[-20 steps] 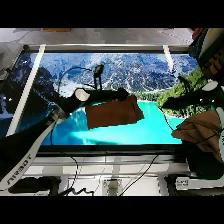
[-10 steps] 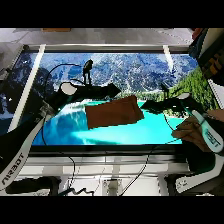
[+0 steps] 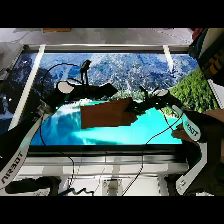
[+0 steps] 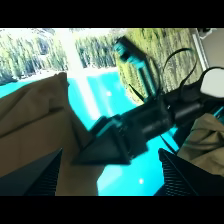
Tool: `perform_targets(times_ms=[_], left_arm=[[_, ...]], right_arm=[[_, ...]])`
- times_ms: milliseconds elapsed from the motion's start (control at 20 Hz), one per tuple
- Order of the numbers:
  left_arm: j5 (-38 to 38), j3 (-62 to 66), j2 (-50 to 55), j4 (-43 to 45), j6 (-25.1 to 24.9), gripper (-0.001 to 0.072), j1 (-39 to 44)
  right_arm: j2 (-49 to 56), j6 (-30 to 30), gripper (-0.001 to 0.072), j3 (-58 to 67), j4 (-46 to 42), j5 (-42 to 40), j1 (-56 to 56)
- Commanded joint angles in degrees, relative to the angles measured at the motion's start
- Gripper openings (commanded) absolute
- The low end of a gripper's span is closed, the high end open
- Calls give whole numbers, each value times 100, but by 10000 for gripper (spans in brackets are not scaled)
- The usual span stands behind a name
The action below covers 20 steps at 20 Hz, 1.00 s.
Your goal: Fold the clothes and pants, and hang the long-sleeved shirts on hangers.
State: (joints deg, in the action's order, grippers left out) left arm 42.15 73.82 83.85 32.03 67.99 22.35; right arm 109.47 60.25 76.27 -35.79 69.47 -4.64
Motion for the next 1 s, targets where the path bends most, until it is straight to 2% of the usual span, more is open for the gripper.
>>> perform_targets(times_ms=[0,50,100,150,250,350,450,800,950], left_arm=[[37,2,4,94,-2,704,-48],[68,2,4,118,-2,704,-59],[74,4,0,243,-35,702,-68],[85,4,-15,481,-223,690,-107],[188,4,-138,1307,-509,547,-208],[308,4,-435,2098,-514,543,-415],[313,4,-876,2498,-520,543,-654],[310,4,-2632,2590,-522,543,-1397],[310,4,-3174,2610,-522,543,-1554]], right_arm=[[63,-144,318,79,-22,-321,-422],[63,-142,110,111,-20,-435,-498],[57,-138,15,184,-17,-487,-549],[50,-136,14,297,-2,-428,-575],[-48,-127,13,651,-4,-114,-525],[-306,17,12,1084,-20,334,-319],[-721,284,12,1434,-129,664,20],[-3064,2328,13,2127,-1963,2044,2065],[-3965,2940,13,2437,-2859,2774,3027]])
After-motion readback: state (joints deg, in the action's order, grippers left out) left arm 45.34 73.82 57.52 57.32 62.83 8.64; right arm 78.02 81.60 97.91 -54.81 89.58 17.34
